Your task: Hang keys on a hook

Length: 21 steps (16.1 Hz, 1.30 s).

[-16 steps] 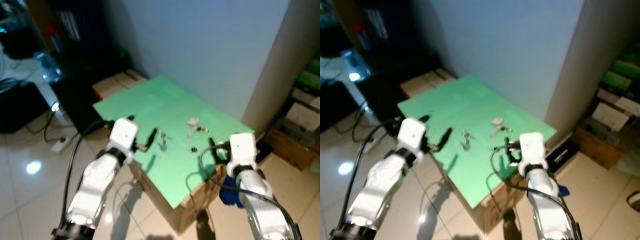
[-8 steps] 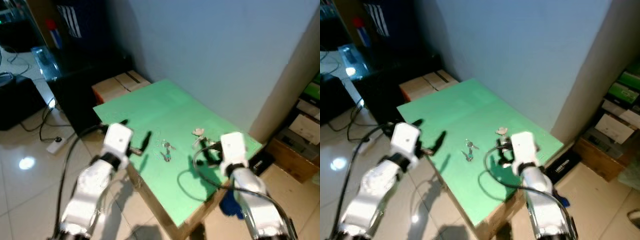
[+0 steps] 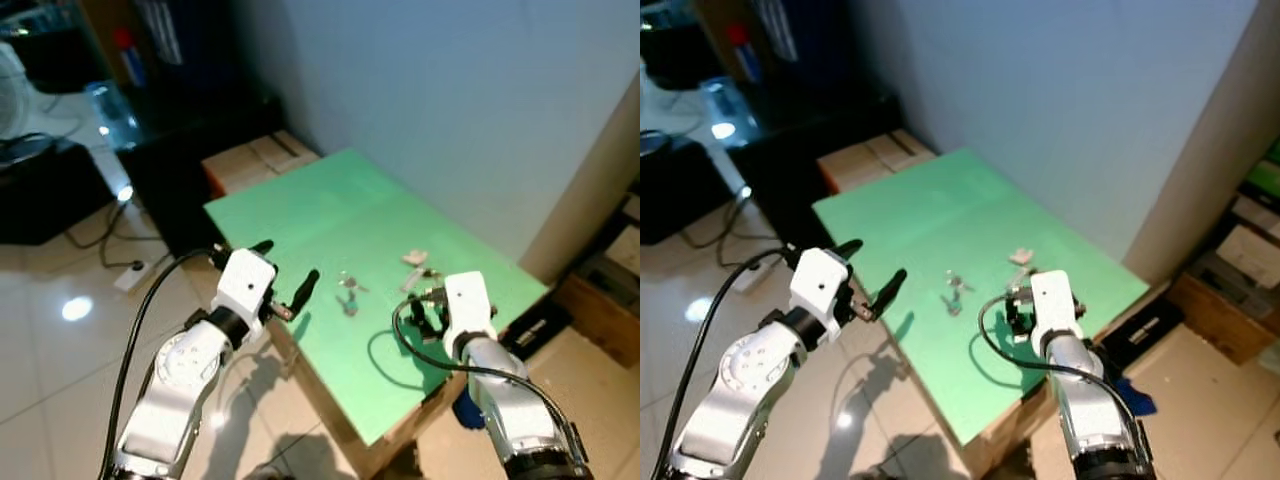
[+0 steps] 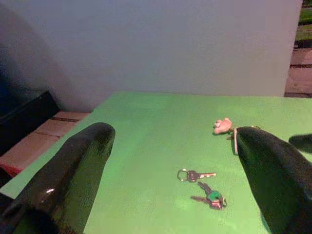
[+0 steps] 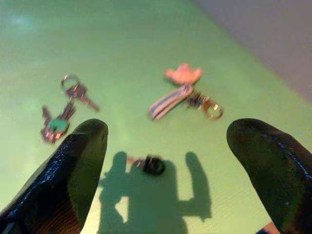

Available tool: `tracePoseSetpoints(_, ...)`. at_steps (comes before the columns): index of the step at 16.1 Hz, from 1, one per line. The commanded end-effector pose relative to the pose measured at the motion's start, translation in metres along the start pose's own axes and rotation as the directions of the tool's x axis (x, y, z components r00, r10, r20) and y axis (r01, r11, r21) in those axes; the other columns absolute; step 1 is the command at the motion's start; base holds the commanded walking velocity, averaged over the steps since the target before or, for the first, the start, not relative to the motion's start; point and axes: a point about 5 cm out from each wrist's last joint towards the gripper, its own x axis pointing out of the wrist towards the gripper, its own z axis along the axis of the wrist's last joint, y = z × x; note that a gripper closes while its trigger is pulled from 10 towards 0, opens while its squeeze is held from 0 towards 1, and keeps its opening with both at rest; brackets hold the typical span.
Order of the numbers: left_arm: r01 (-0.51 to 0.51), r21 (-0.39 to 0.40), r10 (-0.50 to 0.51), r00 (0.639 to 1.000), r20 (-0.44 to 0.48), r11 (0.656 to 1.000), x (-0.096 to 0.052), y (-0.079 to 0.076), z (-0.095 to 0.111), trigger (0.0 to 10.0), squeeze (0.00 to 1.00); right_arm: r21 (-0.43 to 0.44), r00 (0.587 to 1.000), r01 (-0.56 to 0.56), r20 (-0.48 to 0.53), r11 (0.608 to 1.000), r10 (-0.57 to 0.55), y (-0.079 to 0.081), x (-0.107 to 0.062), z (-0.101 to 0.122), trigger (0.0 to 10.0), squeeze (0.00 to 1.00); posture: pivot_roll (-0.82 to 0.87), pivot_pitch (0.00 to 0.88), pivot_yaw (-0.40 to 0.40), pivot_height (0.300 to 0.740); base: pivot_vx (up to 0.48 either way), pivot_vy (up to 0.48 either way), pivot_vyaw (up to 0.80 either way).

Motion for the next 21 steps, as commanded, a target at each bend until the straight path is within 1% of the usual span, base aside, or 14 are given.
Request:
tracePoseSetpoints(1, 0.02, 0.003, -0.02, 1.0, -0.004, 1.0, -0.001, -0.001, 0.002, 10.0, 0.0, 0.024, 1.0, 0.003, -0.013, 1.0, -0.003, -0.003, 0.002, 0.0, 10.0, 1.0, -0.02, 0.077, 0.07, 0.74, 0.0, 0.0, 0.0)
tracePoseSetpoints(2, 0.04, 0.013, -0.04, 0.999, -0.011, 0.999, -0.002, -0.002, 0.002, 10.0, 0.0, 0.056, 0.999, 0.031, -0.046, 0.998, -0.028, -0.007, 0.011, -0.005, 10.0, 1.0, -0.01, 0.082, 0.075, 0.74, 0.0, 0.0, 0.0)
tracePoseSetpoints(4, 0.068, 0.02, -0.067, 0.998, -0.014, 0.998, -0.002, -0.003, 0.004, 10.0, 0.0, 0.07, 0.996, 0.063, -0.066, 0.996, -0.058, -0.01, 0.019, -0.008, 10.0, 1.0, -0.01, 0.086, 0.08, 0.74, 0.0, 0.0, 0.0)
tracePoseSetpoints(5, 0.082, 0.021, -0.082, 0.997, -0.016, 0.996, -0.002, -0.003, 0.005, 10.0, 0.0, 0.077, 0.992, 0.101, -0.08, 0.992, -0.095, -0.017, 0.023, -0.009, 10.0, 1.0, 0.0, 0.084, 0.086, 0.74, 0.0, 0.0, 0.0)
tracePoseSetpoints(8, 0.091, 0.024, -0.091, 0.996, -0.023, 0.996, -0.003, -0.001, 0.005, 10.0, 0.0, 0.053, 0.986, 0.133, -0.11, 0.99, -0.127, -0.028, 0.028, -0.014, 10.0, 1.0, 0.0, 0.084, 0.088, 0.74, 0.0, 0.0, 0.0)
tracePoseSetpoints(10, 0.1, 0.031, -0.099, 0.995, -0.026, 0.994, -0.004, 0.0, 0.007, 10.0, 0.0, 0.048, 0.995, 0.044, -0.087, 0.998, -0.039, -0.027, 0.032, -0.012, 10.0, 1.0, 0.01, 0.088, 0.106, 0.74, 0.0, 0.0, 0.0)
tracePoseSetpoints(11, 0.102, 0.032, -0.101, 0.995, -0.027, 0.994, -0.005, 0.001, 0.008, 10.0, 0.0, 0.092, 0.997, 0.025, -0.073, 0.995, -0.018, -0.026, 0.033, -0.011, 10.0, 1.0, 0.02, 0.09, 0.111, 0.74, 0.0, 0.0, 0.0)
tracePoseSetpoints(12, 0.104, 0.033, -0.103, 0.994, -0.028, 0.994, -0.005, 0.001, 0.008, 10.0, 0.0, 0.105, 0.998, 0.013, -0.07, 0.994, -0.006, -0.026, 0.034, -0.01, 10.0, 1.0, 0.02, 0.09, 0.112, 0.74, 0.0, 0.0, 0.0)
tracePoseSetpoints(15, 0.113, 0.035, -0.112, 0.993, -0.034, 0.993, -0.007, 0.001, 0.009, 10.0, 0.0, 0.099, 0.994, -0.014, -0.108, 0.995, 0.025, -0.024, 0.036, -0.016, 10.0, 1.0, 0.03, 0.092, 0.118, 0.74, 0.0, 0.0, 0.0)
tracePoseSetpoints(16, 0.115, 0.034, -0.114, 0.993, -0.037, 0.993, -0.008, 0.0, 0.009, 10.0, 0.0, 0.079, 0.991, -0.027, -0.125, 0.997, 0.036, -0.023, 0.037, -0.019, 10.0, 1.0, 0.03, 0.093, 0.118, 0.74, 0.0, 0.0, 0.0)
tracePoseSetpoints(17, 0.118, 0.033, -0.116, 0.992, -0.038, 0.992, -0.008, 0.0, 0.009, 10.0, 0.0, 0.073, 0.99, -0.026, -0.138, 0.997, 0.036, -0.023, 0.036, -0.021, 10.0, 0.0, 0.04, 0.093, 0.118, 0.74, 0.0, 0.0, 0.0)
tracePoseSetpoints(18, 0.117, 0.033, -0.116, 0.993, -0.039, 0.993, -0.008, 0.0, 0.009, 10.0, 0.0, 0.071, 0.989, -0.017, -0.147, 0.997, 0.028, -0.025, 0.036, -0.023, 8.7, 0.0, 0.04, 0.094, 0.118, 0.74, 0.0, 0.0, 0.0)
tracePoseSetpoints(19, 0.115, 0.031, -0.114, 0.993, -0.04, 0.993, -0.008, 0.001, 0.009, 10.0, 0.0, 0.063, 0.988, -0.005, -0.156, 0.998, 0.015, -0.027, 0.036, -0.025, 0.0, 0.0, 0.04, 0.09, 0.118, 0.74, 0.0, 0.0, 0.0)
tracePoseSetpoints(21, 0.112, 0.033, -0.11, 0.993, -0.039, 0.993, -0.008, 0.001, 0.009, 10.0, 0.0, 0.049, 0.987, 0.006, -0.161, 0.999, 0.002, -0.029, 0.036, -0.025, 0.0, 0.0, 0.04, 0.088, 0.117, 0.74, 0.0, 0.0, 0.0)
